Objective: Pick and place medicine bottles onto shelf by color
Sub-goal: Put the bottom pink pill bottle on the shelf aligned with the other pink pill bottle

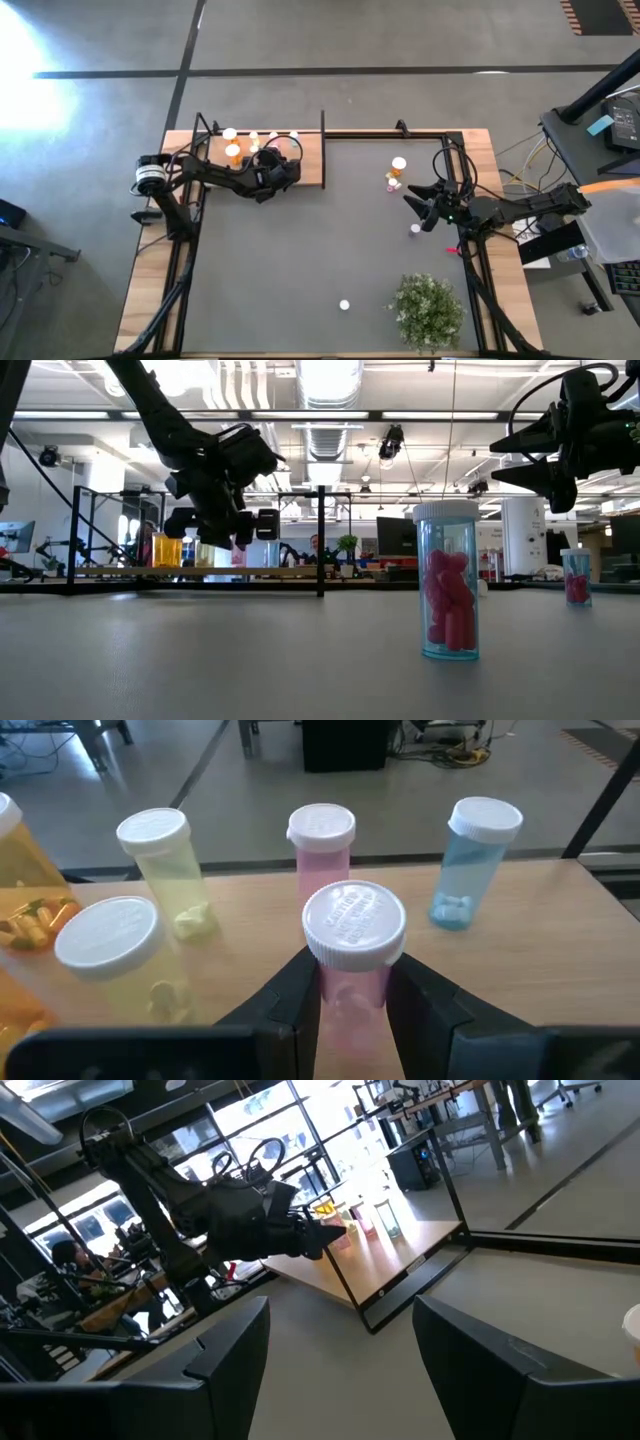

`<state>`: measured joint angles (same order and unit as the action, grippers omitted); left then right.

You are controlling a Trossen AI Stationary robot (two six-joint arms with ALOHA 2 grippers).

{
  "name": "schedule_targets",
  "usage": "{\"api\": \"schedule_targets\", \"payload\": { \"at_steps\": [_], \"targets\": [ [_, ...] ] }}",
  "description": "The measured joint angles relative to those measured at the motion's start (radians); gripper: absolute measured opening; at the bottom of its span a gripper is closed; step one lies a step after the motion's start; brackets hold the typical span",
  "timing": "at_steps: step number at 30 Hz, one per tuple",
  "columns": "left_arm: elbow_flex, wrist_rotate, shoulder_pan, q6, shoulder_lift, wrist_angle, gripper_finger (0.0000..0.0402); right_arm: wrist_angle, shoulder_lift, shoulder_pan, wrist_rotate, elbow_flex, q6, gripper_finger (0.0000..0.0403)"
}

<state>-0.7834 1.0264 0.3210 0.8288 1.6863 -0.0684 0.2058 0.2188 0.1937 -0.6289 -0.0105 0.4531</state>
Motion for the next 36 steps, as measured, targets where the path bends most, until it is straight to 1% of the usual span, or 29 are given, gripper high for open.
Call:
{"api": "schedule_targets", "payload": {
  "at_steps": [6,15,22,32,36],
  "targets": [
    [0.002,-0.001,0.000,0.000,0.000,0.000,0.0080,0.000,0.000,0.000,0.000,0.000,0.000,0.0237],
    [-0.017,0.027,0.000,0.000,0.060,-0.013,0.0080,0.000,0.000,0.000,0.000,0.000,0.000,0.0237],
    [-0.026,0.008,0.000,-0.006,0.055,-0.010,0.0080,0.000,0.000,0.000,0.000,0.000,0.000,0.0237],
    [-0.024,0.009,0.000,-0.006,0.054,-0.003,0.0080,0.000,0.000,0.000,0.000,0.000,0.000,0.0237],
    [-0.024,0.010,0.000,-0.005,0.054,-0.002,0.0093,0.000,0.000,0.000,0.000,0.000,0.000,0.0237]
  ]
}}
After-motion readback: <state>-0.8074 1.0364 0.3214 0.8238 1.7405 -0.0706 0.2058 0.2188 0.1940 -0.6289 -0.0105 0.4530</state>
